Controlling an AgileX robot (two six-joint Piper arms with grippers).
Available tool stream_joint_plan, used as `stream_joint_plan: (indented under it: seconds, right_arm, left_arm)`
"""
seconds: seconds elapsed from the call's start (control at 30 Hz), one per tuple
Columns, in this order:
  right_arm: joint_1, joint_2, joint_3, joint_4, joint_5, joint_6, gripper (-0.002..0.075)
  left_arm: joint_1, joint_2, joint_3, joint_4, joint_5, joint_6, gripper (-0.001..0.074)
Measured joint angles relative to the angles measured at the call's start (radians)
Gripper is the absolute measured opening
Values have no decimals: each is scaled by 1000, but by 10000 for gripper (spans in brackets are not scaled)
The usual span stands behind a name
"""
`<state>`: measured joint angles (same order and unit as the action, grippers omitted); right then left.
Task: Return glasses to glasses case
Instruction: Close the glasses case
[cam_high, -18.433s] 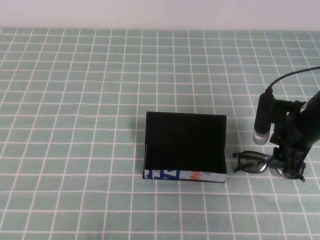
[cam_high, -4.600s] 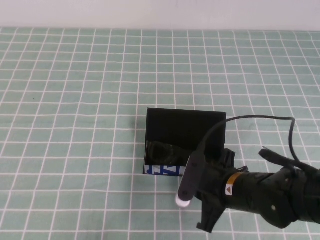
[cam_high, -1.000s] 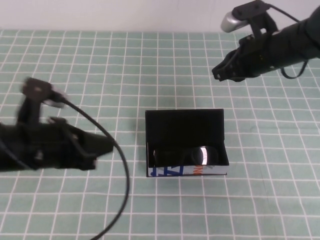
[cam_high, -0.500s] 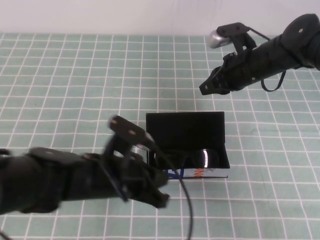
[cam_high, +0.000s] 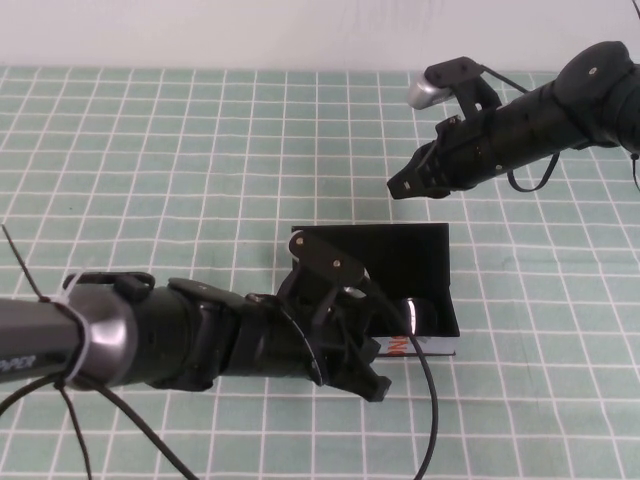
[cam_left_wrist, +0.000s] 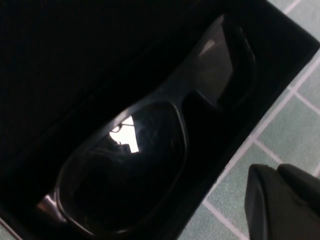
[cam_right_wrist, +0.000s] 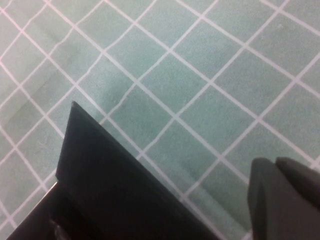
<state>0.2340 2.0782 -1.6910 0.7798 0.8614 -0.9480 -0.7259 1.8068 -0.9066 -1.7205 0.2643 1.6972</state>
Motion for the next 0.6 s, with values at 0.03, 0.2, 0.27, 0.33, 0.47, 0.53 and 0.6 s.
stream_joint_plan:
  seconds: [0.03, 0.2, 0.27, 0.33, 0.47, 0.53, 0.6]
  right_arm:
    - [0, 0, 0, 0, -5, -5, -11]
    - [0, 20, 0, 3, -13, -34, -11]
    - [0, 32, -2, 3, -2, -48, -11]
    - [0, 46, -2, 3, 15, -55, -11]
    - [0, 59, -2, 3, 52, -64, -12]
    - [0, 59, -2, -9, 71, -64, -12]
    - [0, 59, -4, -17, 91, -66, -12]
  left_arm:
    - [0, 2, 0, 0, 0, 0, -2]
    - [0, 20, -2, 0, 12, -4, -2]
    - [0, 22, -2, 0, 12, -4, -2]
    - [0, 26, -2, 0, 8, -4, -2]
    - [0, 42, -4, 0, -8, -4, -2]
    - [0, 51, -4, 0, -21, -4, -2]
    - [0, 55, -4, 0, -30, -4, -2]
